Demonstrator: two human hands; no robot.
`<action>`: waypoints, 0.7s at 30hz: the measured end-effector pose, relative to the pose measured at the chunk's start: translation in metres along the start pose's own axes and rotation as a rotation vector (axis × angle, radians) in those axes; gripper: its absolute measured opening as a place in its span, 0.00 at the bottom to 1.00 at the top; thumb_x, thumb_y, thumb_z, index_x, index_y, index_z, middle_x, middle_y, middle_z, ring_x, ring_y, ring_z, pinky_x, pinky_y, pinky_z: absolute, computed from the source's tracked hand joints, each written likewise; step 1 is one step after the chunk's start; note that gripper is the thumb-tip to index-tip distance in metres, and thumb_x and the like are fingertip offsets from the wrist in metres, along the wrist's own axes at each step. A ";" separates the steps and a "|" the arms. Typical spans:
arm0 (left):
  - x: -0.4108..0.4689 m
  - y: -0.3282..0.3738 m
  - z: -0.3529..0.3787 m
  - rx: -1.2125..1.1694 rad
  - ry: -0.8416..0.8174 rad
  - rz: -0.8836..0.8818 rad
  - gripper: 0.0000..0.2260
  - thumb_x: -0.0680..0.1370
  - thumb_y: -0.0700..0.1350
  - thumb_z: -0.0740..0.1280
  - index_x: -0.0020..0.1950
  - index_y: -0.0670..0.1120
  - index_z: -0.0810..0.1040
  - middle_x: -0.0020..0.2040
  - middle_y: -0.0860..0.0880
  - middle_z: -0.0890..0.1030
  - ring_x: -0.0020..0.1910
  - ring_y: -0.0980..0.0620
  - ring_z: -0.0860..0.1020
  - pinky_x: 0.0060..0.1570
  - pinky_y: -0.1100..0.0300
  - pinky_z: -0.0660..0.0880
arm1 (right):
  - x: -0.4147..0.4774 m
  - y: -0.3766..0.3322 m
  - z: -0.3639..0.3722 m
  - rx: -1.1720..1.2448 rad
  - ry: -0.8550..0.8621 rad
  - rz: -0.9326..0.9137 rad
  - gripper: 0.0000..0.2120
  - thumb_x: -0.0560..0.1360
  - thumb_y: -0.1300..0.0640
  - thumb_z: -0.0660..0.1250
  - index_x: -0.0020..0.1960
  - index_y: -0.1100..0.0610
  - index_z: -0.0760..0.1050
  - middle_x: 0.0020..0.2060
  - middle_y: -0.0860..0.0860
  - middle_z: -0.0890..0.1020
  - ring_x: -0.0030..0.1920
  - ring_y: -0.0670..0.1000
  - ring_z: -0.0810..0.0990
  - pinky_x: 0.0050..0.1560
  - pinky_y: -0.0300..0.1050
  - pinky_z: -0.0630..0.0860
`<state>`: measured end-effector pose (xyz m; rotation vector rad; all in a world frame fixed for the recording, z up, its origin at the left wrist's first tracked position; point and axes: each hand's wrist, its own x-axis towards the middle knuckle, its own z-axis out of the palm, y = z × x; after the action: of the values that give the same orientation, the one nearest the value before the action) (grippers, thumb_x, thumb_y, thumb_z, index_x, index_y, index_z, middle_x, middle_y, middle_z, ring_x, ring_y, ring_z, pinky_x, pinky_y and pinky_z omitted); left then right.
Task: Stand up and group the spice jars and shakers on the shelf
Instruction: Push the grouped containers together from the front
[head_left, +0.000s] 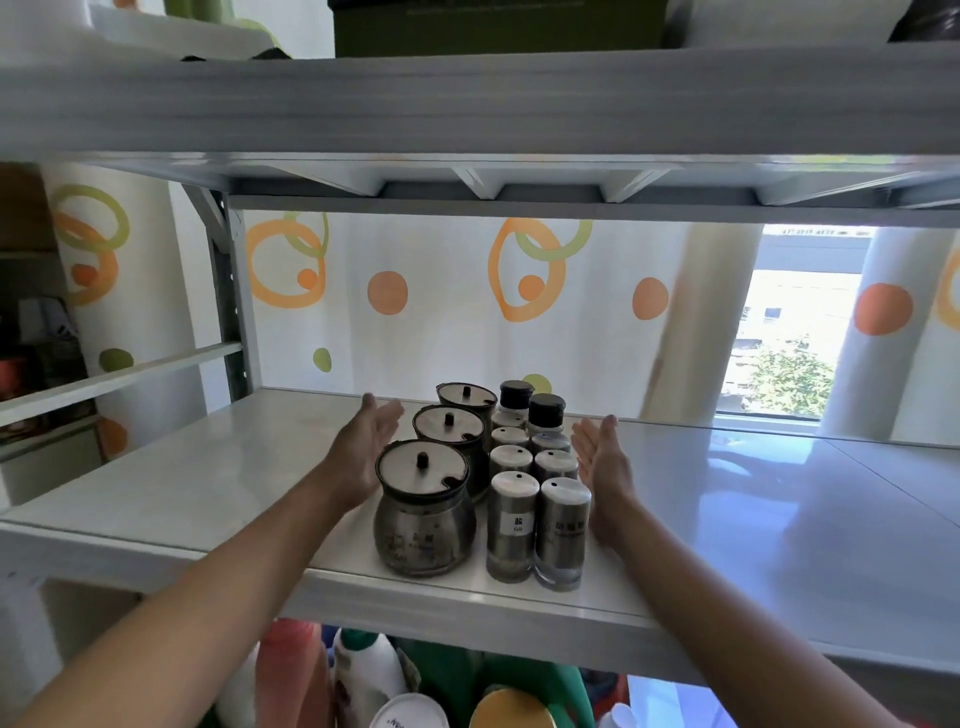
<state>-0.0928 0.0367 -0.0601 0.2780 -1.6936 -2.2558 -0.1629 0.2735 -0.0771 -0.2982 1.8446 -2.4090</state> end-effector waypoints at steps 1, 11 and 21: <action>-0.007 -0.004 0.003 -0.058 -0.017 -0.026 0.27 0.82 0.56 0.45 0.74 0.41 0.63 0.74 0.45 0.65 0.74 0.49 0.63 0.70 0.52 0.63 | -0.004 0.000 0.001 0.009 0.000 0.005 0.30 0.81 0.43 0.43 0.74 0.62 0.57 0.74 0.56 0.62 0.74 0.52 0.61 0.76 0.49 0.53; -0.036 -0.023 0.007 -0.058 -0.099 -0.076 0.25 0.81 0.58 0.47 0.57 0.46 0.78 0.44 0.46 0.85 0.47 0.48 0.80 0.45 0.56 0.75 | -0.021 0.009 0.002 0.073 -0.043 0.075 0.24 0.76 0.33 0.46 0.51 0.49 0.72 0.53 0.44 0.75 0.54 0.46 0.75 0.56 0.45 0.72; -0.038 -0.026 0.012 -0.090 -0.129 -0.117 0.24 0.81 0.59 0.48 0.50 0.47 0.78 0.36 0.48 0.86 0.37 0.51 0.83 0.42 0.56 0.74 | -0.052 -0.008 0.019 0.194 0.008 0.123 0.27 0.81 0.44 0.47 0.69 0.62 0.66 0.59 0.55 0.78 0.55 0.55 0.77 0.54 0.48 0.70</action>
<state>-0.0642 0.0674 -0.0828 0.2206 -1.6713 -2.4766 -0.1079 0.2681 -0.0695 -0.1542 1.5655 -2.4816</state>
